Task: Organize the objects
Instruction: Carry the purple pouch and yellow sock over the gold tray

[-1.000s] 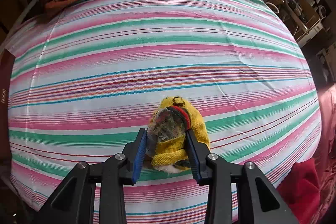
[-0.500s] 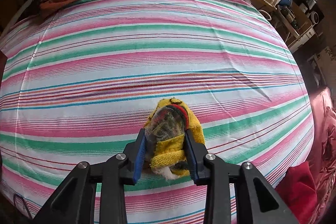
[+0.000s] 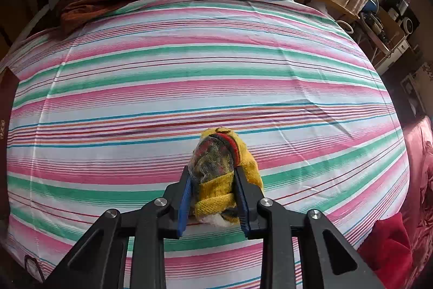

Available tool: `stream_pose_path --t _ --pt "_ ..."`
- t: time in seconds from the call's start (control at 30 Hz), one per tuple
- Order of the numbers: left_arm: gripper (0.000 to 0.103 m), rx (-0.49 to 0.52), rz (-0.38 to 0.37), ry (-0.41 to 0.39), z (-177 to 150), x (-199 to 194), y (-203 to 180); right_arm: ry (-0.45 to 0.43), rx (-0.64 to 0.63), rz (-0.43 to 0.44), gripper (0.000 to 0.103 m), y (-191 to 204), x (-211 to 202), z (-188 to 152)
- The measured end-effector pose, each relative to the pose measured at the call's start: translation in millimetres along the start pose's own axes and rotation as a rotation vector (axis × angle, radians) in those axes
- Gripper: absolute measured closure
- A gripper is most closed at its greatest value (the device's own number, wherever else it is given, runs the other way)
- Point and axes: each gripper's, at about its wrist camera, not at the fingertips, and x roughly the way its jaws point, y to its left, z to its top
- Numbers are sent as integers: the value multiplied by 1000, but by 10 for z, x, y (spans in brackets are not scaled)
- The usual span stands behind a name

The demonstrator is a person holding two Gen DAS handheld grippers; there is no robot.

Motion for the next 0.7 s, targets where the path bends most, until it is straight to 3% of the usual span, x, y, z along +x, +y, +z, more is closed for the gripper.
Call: stream_pose_path --t 0.33,0.7 --pt "60 52 151 -13 -429 -92 115 -37 -25 84 76 268 -168 -27" --pt "60 88 186 -23 -571 -182 99 -117 -59 230 76 806 -529 -30"
